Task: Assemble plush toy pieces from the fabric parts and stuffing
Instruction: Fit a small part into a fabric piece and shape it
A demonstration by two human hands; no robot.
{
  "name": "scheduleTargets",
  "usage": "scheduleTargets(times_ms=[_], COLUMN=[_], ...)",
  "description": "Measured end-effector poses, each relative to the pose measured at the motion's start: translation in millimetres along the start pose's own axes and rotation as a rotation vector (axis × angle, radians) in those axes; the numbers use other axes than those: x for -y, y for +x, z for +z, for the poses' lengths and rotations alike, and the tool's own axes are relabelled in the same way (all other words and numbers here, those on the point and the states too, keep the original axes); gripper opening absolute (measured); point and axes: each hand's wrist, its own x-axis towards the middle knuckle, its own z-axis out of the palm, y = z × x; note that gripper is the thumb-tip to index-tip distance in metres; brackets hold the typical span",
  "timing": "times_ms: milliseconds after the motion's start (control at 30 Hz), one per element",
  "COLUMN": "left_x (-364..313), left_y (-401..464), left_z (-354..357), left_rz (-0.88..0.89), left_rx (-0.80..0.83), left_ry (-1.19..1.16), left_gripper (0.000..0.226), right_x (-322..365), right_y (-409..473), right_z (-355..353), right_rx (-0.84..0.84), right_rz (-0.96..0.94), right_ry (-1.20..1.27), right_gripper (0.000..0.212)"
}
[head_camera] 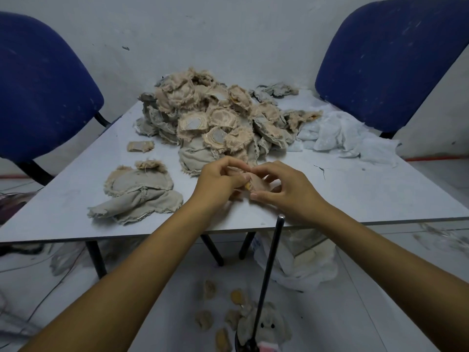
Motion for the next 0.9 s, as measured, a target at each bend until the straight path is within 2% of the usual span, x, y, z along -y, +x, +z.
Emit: scheduleTargets(times_ms=[100,200,367,533,600,700,767,833,900], left_x=[-1,0,-2,-2,-4,-6,-6,-6,-6], left_y=[-1,-2,-4,-3,-1,0,-2,-4,-3], left_z=[-2,-3,-7,0,2,3,5,8,10], left_rz=[0.018,0.071,0.25,0.315,0.275,0.092,-0.021,-0.111,-0.183], left_rx=[0.023,0.092,0.294,0.208,0.154,0.098,0.121,0.167,0.206], left_ry=[0.014,0.072,0.219,0.296,0.273,0.043,-0.111,-0.221,-0.326], left_gripper=[0.017,0.014,0.014,0.017,0.021,0.017,0.016,0.015,0.017], right_x=[1,1,0,1,2,-1,-3,-3,-2], right_y=[0,0,4,5,6,7,6,5,4], right_z=[0,-3,-13,-16,-17,-21,-24,-24,-21], right_rx=[-0.073,-0.061,-0.048,0.091,0.172,0.317,0.374,0.355,0.256], right_rz=[0.035,0.098,0.172,0.201,0.22,0.198,0.168,0.158,0.175], right_ry=[0.094,0.264,0.487,0.516,0.587,0.635,0.638,0.621,0.61], right_gripper=[0.024,0.02,0.027,0.038,0.032,0.025,0.02,0.021,0.015])
